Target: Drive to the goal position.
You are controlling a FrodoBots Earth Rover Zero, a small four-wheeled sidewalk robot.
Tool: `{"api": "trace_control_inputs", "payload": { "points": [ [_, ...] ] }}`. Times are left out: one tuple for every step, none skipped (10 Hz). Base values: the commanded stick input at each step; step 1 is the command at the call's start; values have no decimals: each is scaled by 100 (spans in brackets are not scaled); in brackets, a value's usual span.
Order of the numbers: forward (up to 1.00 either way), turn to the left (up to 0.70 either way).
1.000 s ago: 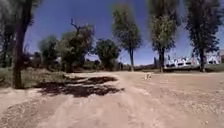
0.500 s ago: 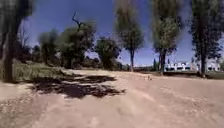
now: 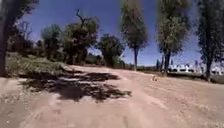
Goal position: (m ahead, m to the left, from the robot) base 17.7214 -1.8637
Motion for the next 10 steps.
{"api": "trace_control_inputs", "payload": {
  "points": [
    [70,0],
    [70,0],
    [70,0],
    [70,0],
    [70,0],
    [80,0],
    [85,0],
    [85,0],
    [85,0],
    [85,0]
  ]
}}
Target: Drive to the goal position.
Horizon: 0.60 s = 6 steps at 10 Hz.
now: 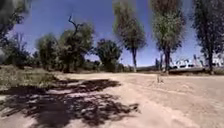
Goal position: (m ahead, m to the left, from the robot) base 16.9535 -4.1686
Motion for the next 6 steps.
{"api": "trace_control_inputs", "payload": {
  "points": [
    [85,0],
    [85,0],
    [85,0],
    [85,0],
    [85,0],
    [85,0]
  ]
}}
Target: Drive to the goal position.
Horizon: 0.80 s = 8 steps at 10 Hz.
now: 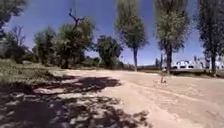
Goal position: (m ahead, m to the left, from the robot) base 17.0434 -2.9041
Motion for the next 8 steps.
{"api": "trace_control_inputs", "payload": {
  "points": [
    [85,0],
    [85,0],
    [85,0],
    [85,0],
    [85,0],
    [85,0],
    [85,0],
    [85,0]
  ]
}}
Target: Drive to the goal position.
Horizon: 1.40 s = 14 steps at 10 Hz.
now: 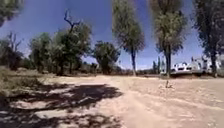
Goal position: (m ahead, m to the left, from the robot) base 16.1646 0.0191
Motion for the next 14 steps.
{"api": "trace_control_inputs", "payload": {
  "points": [
    [85,0],
    [85,0],
    [85,0],
    [85,0],
    [85,0],
    [85,0],
    [85,0],
    [85,0],
    [85,0],
    [85,0],
    [85,0],
    [85,0],
    [85,0],
    [85,0]
  ]
}}
